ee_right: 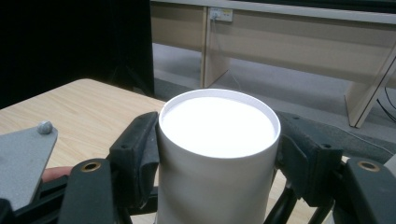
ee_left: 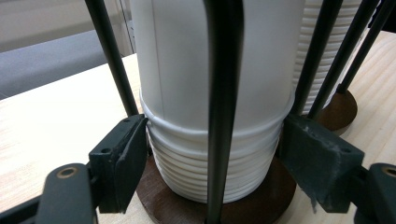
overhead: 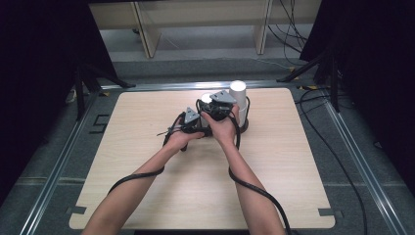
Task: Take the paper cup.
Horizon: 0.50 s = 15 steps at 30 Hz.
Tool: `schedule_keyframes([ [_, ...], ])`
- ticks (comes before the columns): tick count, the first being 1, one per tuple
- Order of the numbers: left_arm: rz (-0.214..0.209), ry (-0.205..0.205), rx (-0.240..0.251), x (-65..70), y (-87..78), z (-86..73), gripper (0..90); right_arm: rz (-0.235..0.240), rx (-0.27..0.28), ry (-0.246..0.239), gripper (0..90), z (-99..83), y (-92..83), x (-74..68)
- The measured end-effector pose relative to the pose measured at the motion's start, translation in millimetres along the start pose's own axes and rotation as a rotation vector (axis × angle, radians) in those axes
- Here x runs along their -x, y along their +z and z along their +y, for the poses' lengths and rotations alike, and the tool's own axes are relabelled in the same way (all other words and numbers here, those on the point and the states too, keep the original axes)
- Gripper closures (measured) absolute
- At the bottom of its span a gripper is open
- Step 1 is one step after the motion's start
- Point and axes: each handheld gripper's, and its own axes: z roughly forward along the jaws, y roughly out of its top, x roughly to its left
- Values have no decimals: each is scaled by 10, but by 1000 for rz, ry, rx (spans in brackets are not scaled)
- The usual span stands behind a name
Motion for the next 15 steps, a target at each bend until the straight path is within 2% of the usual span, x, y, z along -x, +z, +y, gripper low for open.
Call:
schedule_keyframes([
  [3, 3, 4, -1, 4, 1, 0, 234, -8, 24, -25, 348, 16, -13, 9],
  [4, 4, 3, 0, 6, 1, -1, 235, 8, 32, -27, 349, 38, -23, 8],
  [6, 3, 4, 0, 5, 1, -1, 235, -3, 26, -27, 350, 47, -38, 10],
  [7, 3, 3, 0, 7, 1, -1, 235, 9, 31, -6, 351, 49, -31, 4],
  [8, 7, 8, -6, 10, -7, 2, 235, 10, 30, -14, 351, 57, -36, 11],
  [11, 10, 12, -6, 14, -8, 1, 235, 10, 43, 6, 353, 87, -64, -1],
  [15, 12, 14, -5, 16, -8, 0, 236, 10, 50, -13, 355, 126, -94, 6],
])
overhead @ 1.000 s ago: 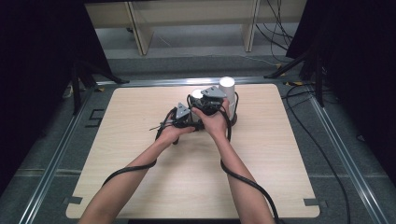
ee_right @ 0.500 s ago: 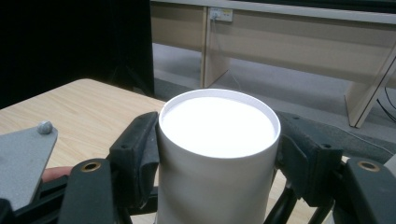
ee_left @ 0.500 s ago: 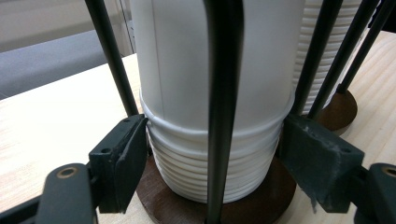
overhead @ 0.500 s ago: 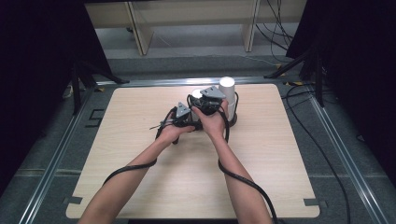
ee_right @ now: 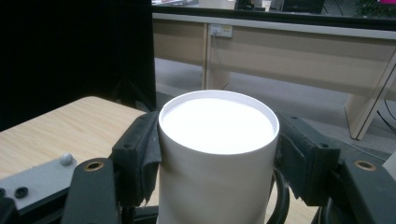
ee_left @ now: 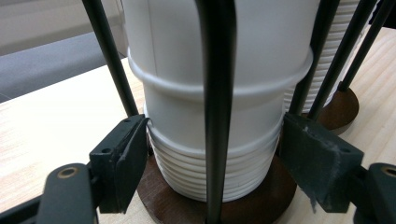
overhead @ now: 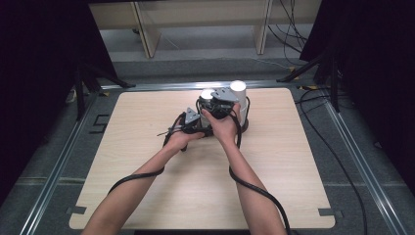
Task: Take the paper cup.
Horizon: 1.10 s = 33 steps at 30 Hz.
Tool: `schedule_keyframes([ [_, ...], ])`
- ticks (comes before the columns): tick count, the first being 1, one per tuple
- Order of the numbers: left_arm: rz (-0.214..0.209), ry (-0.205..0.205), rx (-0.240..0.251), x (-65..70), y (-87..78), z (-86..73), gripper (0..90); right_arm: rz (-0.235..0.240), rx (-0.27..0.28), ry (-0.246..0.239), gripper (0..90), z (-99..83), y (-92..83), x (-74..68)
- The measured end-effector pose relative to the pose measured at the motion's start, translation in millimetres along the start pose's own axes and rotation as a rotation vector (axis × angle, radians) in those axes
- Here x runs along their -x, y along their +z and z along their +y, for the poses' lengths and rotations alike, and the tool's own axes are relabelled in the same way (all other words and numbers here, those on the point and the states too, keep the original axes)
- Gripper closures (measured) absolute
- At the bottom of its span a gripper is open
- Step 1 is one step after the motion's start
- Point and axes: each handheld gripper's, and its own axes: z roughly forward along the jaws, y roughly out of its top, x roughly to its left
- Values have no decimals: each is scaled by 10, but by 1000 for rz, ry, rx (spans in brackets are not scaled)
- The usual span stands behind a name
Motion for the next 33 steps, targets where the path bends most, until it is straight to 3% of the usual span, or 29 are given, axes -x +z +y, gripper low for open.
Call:
schedule_keyframes([
  [1, 1, 1, -1, 1, -1, 0, 236, 7, 11, 12, 355, 8, 3, -3],
  [2, 1, 4, -1, 2, -3, -1, 237, 2, 14, -17, 355, 31, -13, 18],
  [4, 0, 6, 3, -1, 4, -3, 237, 9, 26, 15, 356, 70, -34, 0],
  [9, 7, 15, -8, 11, -10, -1, 237, 11, 38, 27, 358, 153, -89, -14],
  [17, 10, 14, -6, 17, -4, -4, 236, 14, 80, 14, 359, 290, -165, -9],
  [19, 15, 42, -27, 0, -6, -2, 236, 18, 87, 8, 359, 304, -170, -6],
  [21, 14, 42, -26, -1, -7, -2, 234, 14, 82, 23, 359, 329, -195, -22],
  [25, 13, 49, -24, -4, -9, -6, 229, 17, 103, 1, 359, 376, -227, -19],
  [26, 11, 34, -10, 4, -6, -9, 227, 8, 113, -24, 360, 389, -237, -8],
  [29, 10, 28, -3, -1, -13, -12, 214, 24, 124, 8, 360, 431, -272, -31],
  [33, 11, 38, -4, 9, -45, -12, 199, 22, 140, -13, 360, 470, -306, -26],
])
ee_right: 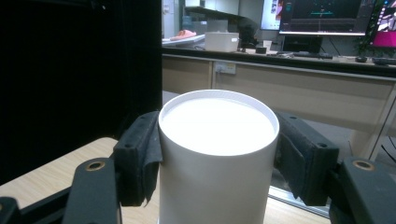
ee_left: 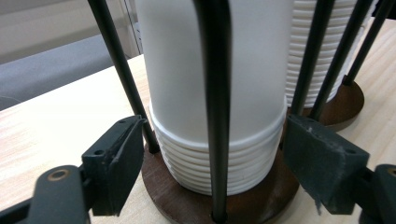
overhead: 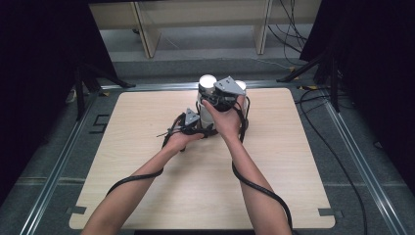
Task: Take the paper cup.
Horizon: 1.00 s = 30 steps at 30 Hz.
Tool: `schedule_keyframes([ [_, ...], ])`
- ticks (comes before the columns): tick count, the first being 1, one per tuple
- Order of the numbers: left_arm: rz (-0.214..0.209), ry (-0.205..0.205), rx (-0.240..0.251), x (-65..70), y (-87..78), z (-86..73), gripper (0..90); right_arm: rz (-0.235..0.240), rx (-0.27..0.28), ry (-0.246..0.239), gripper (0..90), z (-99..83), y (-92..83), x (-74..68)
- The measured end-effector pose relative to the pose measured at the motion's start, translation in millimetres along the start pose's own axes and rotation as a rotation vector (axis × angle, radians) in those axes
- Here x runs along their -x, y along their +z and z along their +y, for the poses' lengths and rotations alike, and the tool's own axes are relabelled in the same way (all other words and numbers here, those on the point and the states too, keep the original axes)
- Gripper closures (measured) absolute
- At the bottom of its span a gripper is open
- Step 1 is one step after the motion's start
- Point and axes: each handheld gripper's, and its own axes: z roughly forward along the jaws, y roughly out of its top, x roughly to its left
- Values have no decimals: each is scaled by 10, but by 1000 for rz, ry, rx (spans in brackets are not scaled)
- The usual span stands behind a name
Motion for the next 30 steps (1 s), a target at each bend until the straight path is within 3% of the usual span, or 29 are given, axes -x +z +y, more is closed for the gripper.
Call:
schedule_keyframes([
  [7, 12, 32, -2, 19, -134, 13, 150, 24, 2, 24, 360, 43, -87, -3],
  [9, 13, 39, -3, 30, -191, 13, 144, 29, 12, -9, 360, 56, -120, 28],
  [10, 9, 47, -14, 30, -230, 20, 143, 35, -2, 28, 360, 57, -147, 10],
  [13, 5, 41, 11, 50, -309, 30, 143, 40, 13, 1, 360, 70, -202, 36],
  [15, -5, 43, 15, 62, -364, 41, 142, 49, 11, 30, 360, 68, -235, 17],
  [16, -2, 68, 6, 54, -398, 49, 142, 51, 5, 26, 360, 67, -268, 19],
  [19, -10, 47, 28, 82, -466, 56, 142, 55, 8, 26, 360, 57, -294, 30],
  [26, -7, 58, 34, 95, -623, 40, 142, 88, -6, 42, 360, 5, -419, 19],
  [27, -14, 63, 65, 101, -632, 38, 142, 86, -1, 39, 360, -5, -440, 23],
  [30, -19, 65, 71, 128, -705, 16, 142, 96, -17, 51, 360, -32, -514, 18],
])
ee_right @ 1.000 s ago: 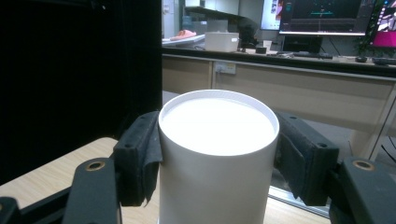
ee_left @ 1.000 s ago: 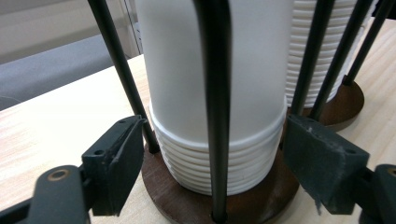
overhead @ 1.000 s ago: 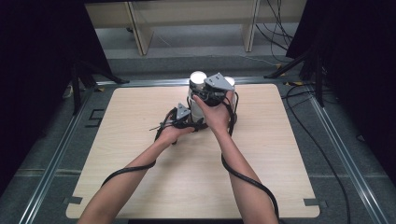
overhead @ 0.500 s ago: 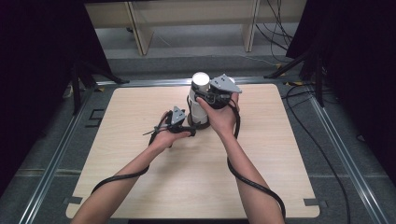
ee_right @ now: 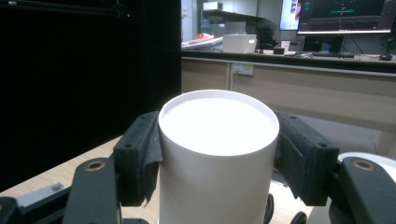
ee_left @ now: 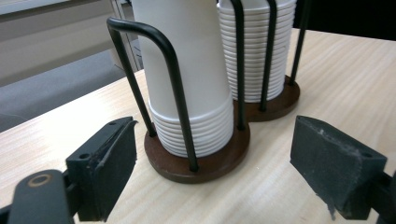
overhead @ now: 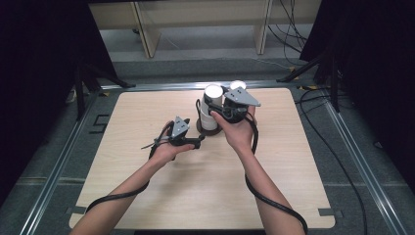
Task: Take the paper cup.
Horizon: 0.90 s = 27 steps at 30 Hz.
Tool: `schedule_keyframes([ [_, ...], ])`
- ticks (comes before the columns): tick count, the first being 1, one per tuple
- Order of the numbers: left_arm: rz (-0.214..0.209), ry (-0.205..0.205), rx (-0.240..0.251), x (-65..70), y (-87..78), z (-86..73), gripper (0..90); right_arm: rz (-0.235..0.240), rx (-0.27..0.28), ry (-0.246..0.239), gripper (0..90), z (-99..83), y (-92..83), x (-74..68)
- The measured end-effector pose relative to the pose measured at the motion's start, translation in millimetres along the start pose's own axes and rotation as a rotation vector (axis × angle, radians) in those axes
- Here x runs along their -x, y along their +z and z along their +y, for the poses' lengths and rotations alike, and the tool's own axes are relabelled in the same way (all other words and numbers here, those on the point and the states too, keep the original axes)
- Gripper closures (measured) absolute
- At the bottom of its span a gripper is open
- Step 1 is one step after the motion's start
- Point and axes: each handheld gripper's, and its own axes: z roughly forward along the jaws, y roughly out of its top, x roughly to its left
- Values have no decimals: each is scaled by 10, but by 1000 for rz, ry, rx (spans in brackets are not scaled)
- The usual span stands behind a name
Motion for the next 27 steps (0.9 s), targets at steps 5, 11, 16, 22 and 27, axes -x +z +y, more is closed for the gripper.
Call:
schedule_keyframes([
  [5, -23, 0, 5, 57, -125, 2, 142, 7, 1, 0, 360, -71, -116, 4],
  [11, -38, 11, 18, 126, -264, -11, 142, 20, 4, -1, 360, -162, -228, 6],
  [16, -68, 11, 38, 203, -384, -70, 140, 21, 2, 13, 359, -229, -328, -9],
  [22, -91, 12, 53, 322, -555, -167, 140, 42, -2, 24, 360, -358, -480, -11],
  [27, -90, 18, 49, 363, -698, -250, 140, 28, -16, 31, 359, -463, -607, 9],
])
